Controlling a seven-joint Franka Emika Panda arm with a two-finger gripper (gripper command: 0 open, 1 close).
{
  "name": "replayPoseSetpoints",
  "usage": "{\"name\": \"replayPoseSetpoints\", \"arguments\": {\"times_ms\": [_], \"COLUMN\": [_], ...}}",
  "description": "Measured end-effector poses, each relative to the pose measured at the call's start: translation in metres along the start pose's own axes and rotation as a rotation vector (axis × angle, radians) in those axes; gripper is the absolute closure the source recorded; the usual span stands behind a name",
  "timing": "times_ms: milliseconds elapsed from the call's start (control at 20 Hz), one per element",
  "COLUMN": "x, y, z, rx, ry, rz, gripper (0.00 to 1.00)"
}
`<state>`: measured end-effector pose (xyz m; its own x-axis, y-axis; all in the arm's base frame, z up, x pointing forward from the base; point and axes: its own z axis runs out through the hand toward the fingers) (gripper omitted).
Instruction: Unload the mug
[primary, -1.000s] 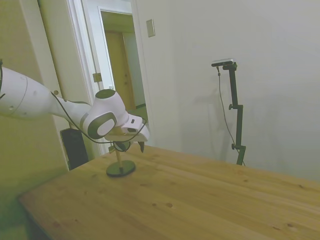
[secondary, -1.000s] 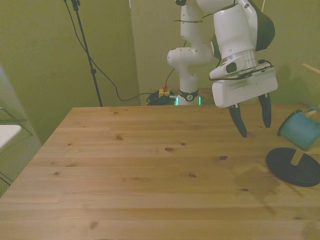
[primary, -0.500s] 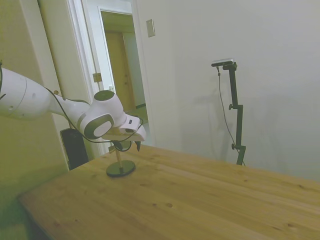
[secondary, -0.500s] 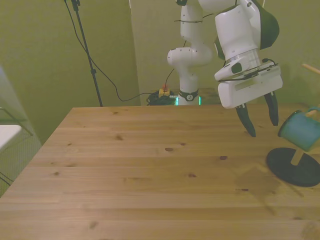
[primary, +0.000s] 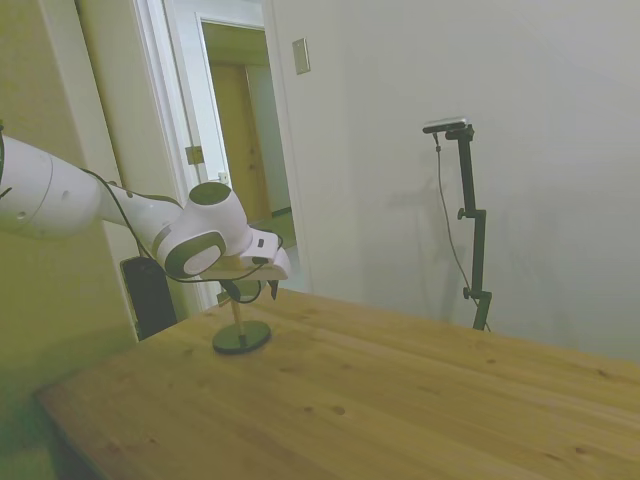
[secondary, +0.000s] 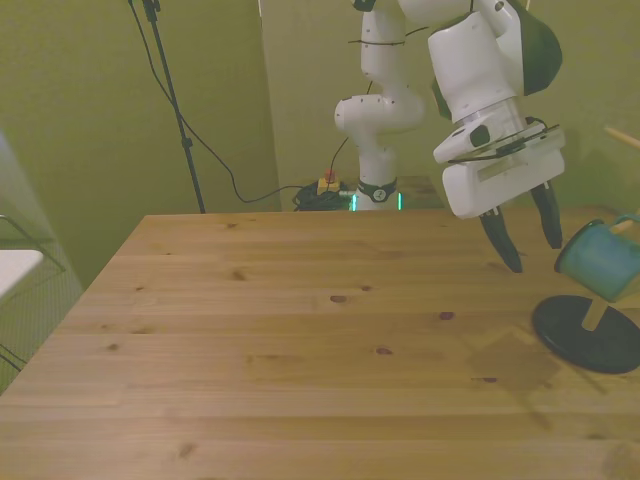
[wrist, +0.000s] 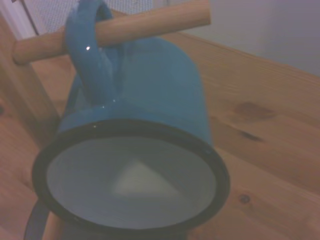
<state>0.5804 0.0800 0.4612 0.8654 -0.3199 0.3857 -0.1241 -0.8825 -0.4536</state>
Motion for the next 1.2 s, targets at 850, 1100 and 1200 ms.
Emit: {"name": "replayPoseSetpoints", "arguments": {"times_ms": [850, 1100, 1200], "x": [0.035, 0.043, 0.044], "y": [0.006, 0.003, 0.003], "z": [0.021, 0.039, 0.046], "rx": [0.128, 0.171, 0.186], "ry": [-0.011, -0.011, -0.018], "rz": [-0.241, -0.323, -0.353], "gripper": [0.00, 0.00, 0.00]}}
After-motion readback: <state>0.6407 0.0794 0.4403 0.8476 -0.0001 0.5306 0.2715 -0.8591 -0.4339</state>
